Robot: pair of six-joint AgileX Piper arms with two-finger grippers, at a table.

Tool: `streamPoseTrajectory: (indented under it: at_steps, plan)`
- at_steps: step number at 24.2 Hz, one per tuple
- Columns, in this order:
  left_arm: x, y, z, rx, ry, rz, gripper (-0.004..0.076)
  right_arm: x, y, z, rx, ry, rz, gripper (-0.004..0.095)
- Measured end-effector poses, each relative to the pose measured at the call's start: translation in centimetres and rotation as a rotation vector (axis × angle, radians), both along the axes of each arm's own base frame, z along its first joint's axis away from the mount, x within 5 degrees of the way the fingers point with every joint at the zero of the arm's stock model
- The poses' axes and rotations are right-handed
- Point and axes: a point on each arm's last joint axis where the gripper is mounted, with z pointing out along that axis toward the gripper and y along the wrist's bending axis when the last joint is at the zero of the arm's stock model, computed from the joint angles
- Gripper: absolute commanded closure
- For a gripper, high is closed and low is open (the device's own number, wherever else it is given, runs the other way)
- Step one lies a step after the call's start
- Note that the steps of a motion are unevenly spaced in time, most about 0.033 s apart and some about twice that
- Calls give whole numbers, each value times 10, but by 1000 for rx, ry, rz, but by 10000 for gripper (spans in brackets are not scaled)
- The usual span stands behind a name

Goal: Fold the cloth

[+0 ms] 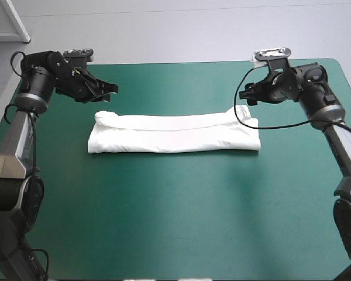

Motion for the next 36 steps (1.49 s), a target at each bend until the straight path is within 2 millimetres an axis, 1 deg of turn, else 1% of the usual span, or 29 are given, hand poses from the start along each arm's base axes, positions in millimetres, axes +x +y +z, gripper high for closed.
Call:
streamPoseTrajectory:
  at_steps: [2, 6, 10, 14, 19, 20, 21, 22, 23, 24, 25, 26, 27, 28, 29, 30, 31, 32, 33, 34, 35, 36]
  plan:
    - [-2, -18, -8, -9, 25, -53, 727, -2, -9, -5, 1, 37, -19, 140]
    - [-6, -62, -30, -17, 49, -157, 730, -6, -24, -22, 49, 129, -32, 140]
    - [-9, -103, -60, -21, 63, -233, 730, -10, -34, -44, 120, 209, -17, 140]
    - [-8, -130, -87, -30, 80, -271, 732, -14, -35, -60, 155, 253, 4, 140]
    - [-2, -151, -122, -27, 107, -289, 732, -13, -33, -66, 171, 260, 20, 140]
    - [0, -157, -133, -22, 119, -294, 732, -11, -32, -71, 181, 272, 25, 140]
    - [1, -159, -138, -20, 127, -296, 732, -9, -31, -73, 186, 279, 25, 140]
    - [1, -163, -145, -18, 136, -300, 732, -6, -31, -81, 191, 300, 22, 140]
    - [1, -163, -146, -19, 132, -298, 732, -3, -30, -87, 195, 314, 20, 142]
    - [1, -165, -146, -20, 131, -299, 732, 2, -29, -99, 205, 346, 15, 144]
    - [1, -165, -146, -20, 129, -299, 732, 4, -29, -104, 210, 357, 12, 144]
    - [1, -165, -146, -19, 129, -300, 732, 9, -27, -119, 226, 391, 11, 144]
    - [1, -165, -146, -19, 129, -300, 732, 11, -27, -124, 232, 404, 14, 145]
    - [1, -166, -146, -19, 129, -300, 732, 16, -24, -138, 258, 433, 20, 144]
    - [1, -166, -146, -19, 129, -300, 732, 19, -23, -145, 280, 443, 20, 144]
    - [1, -166, -147, -19, 130, -301, 732, 22, -22, -148, 307, 438, 23, 153]
    - [1, -166, -147, -19, 131, -300, 732, 24, -21, -149, 340, 433, 26, 186]
    - [1, -166, -147, -20, 132, -296, 732, 27, -19, -150, 365, 423, 32, 254]
    - [1, -166, -147, -20, 133, -294, 732, 28, -17, -151, 385, 415, 37, 356]
    - [1, -166, -147, -21, 133, -294, 732, 30, -16, -152, 398, 411, 38, 486]
    - [1, -166, -147, -21, 133, -292, 732, 31, -16, -154, 403, 407, 36, 564]
    - [1, -166, -147, -20, 133, -293, 732, 31, -16, -155, 404, 405, 34, 664]
